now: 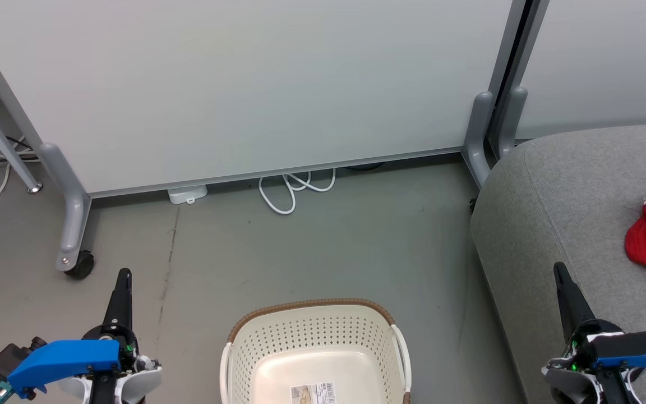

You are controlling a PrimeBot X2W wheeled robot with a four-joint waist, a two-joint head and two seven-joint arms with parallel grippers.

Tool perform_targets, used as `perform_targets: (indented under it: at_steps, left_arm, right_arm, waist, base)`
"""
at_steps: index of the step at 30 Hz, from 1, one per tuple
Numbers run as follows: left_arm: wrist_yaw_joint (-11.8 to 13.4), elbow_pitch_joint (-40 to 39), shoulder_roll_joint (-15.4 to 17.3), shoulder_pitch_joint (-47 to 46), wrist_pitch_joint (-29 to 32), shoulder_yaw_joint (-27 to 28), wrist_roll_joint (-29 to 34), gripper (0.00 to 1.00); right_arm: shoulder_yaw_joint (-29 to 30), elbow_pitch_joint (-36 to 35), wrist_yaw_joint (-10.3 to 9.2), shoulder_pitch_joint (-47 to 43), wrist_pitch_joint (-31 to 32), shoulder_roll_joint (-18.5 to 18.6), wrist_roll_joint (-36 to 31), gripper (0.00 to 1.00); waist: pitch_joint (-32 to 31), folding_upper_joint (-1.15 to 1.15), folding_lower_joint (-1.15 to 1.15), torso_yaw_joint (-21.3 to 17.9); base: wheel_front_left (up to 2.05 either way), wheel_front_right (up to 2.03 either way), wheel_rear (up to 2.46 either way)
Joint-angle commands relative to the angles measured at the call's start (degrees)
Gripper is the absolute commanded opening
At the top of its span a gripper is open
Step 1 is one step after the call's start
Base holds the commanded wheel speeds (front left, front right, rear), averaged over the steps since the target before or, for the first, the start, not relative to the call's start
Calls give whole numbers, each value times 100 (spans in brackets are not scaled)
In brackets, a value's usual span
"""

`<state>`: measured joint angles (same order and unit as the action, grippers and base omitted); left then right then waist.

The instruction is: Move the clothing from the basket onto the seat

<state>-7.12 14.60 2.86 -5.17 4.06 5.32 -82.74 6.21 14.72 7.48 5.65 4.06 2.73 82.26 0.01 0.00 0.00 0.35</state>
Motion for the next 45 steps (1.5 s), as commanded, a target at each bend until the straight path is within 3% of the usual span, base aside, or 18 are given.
perform_targets:
  at_steps: [1, 23, 45]
  left_arm:
    - [-52, -46, 3, -124, 51, 52, -138, 0]
    - [-58, -68, 2, -139, 272, 136, -999, 0]
    - [-46, -66, 2, -131, 268, 133, -972, 0]
  right_arm:
    - [18, -47, 2, 79, 56, 25, 164, 0]
    - [42, -80, 2, 92, 272, 26, 1048, 0]
    - [39, -79, 2, 92, 269, 26, 1021, 0]
  waist:
    - [2, 0, 0, -3]
    - [16, 0, 0, -35]
    - [16, 0, 0, -35]
  base:
    - [0, 0, 0]
    - [0, 0, 0]
    - [0, 0, 0]
